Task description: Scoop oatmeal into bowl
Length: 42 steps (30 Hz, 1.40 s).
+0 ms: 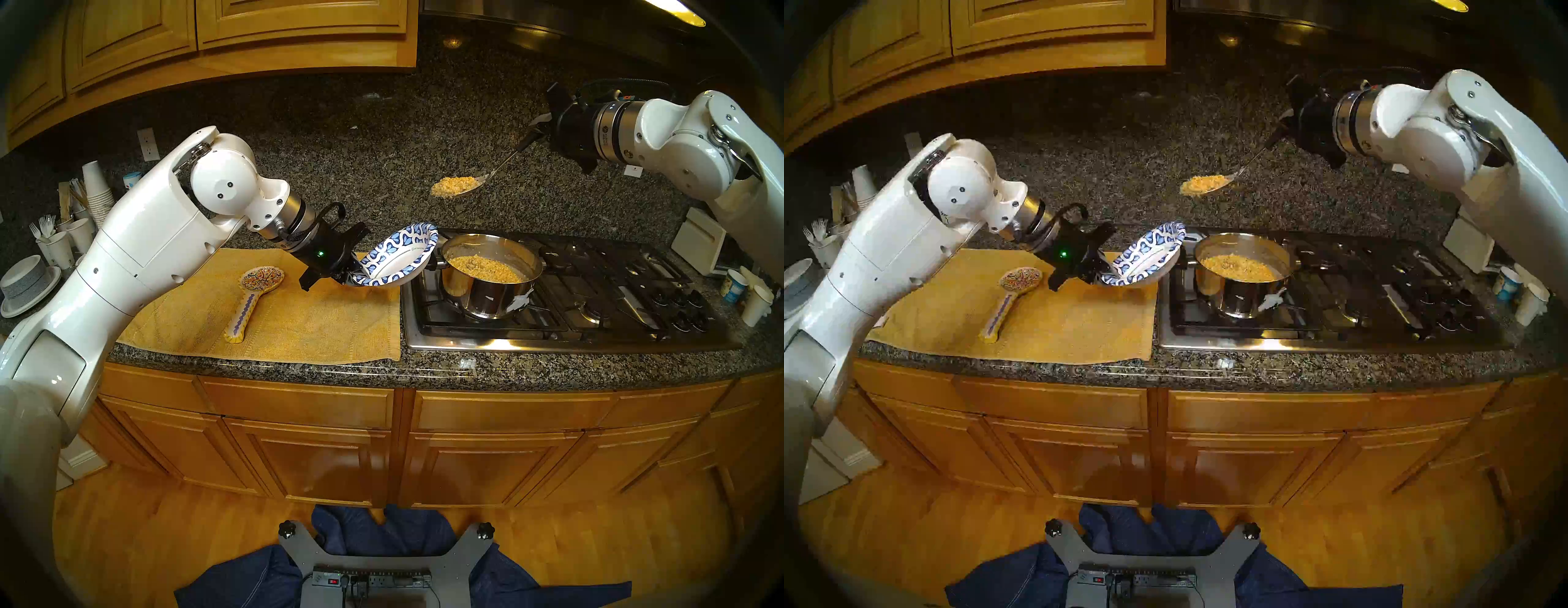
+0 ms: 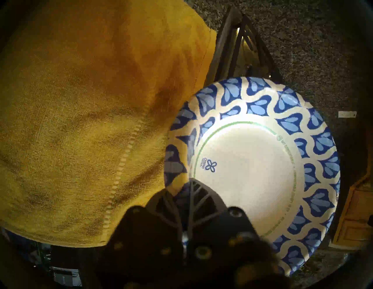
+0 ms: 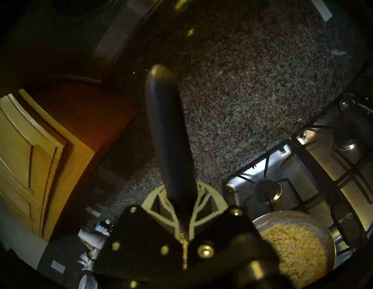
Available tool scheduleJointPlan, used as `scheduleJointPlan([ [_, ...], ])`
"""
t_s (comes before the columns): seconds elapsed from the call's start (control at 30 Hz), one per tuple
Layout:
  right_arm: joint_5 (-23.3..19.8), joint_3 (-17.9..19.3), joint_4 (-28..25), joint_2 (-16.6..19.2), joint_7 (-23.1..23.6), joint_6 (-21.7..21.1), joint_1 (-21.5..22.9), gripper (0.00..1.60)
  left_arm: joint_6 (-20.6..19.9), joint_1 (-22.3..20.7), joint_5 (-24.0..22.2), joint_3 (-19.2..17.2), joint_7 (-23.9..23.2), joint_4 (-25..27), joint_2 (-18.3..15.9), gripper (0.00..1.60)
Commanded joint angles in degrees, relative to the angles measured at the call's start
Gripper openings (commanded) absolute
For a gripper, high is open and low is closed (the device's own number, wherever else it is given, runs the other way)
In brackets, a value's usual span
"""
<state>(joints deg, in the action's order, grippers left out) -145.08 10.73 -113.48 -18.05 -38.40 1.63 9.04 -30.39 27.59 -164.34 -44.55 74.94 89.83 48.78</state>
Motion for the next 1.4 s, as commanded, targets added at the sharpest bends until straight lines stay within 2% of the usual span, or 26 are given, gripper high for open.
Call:
scheduleJointPlan([
  [0.0,-0.02,2.14,-1.63,-1.51,1.29,-0.96,2.33,0.00,-0.09,-4.15,-0.66,0.41,5.13,-0.02,0.09,0.00],
  [0.4,0.85,1.60,-4.14,-4.09,2.19,-3.15,1.94,0.00,0.18,-5.74,-0.66,2.43,5.13,-0.46,-0.24,0.00],
  [0.73,5.39,-0.57,-6.62,-6.15,1.16,-2.62,1.20,0.00,0.12,-6.03,-0.66,2.62,5.63,-0.65,-0.09,0.00],
  [1.17,12.56,-3.75,-5.30,-7.25,-3.09,-1.06,1.41,0.00,0.10,-6.24,-0.66,3.05,5.09,-0.65,-0.28,0.00],
  [1.37,14.25,-3.75,-5.56,-7.52,-2.68,-0.31,1.65,0.00,0.11,-6.38,-0.66,3.35,4.68,-0.62,-0.43,0.00],
])
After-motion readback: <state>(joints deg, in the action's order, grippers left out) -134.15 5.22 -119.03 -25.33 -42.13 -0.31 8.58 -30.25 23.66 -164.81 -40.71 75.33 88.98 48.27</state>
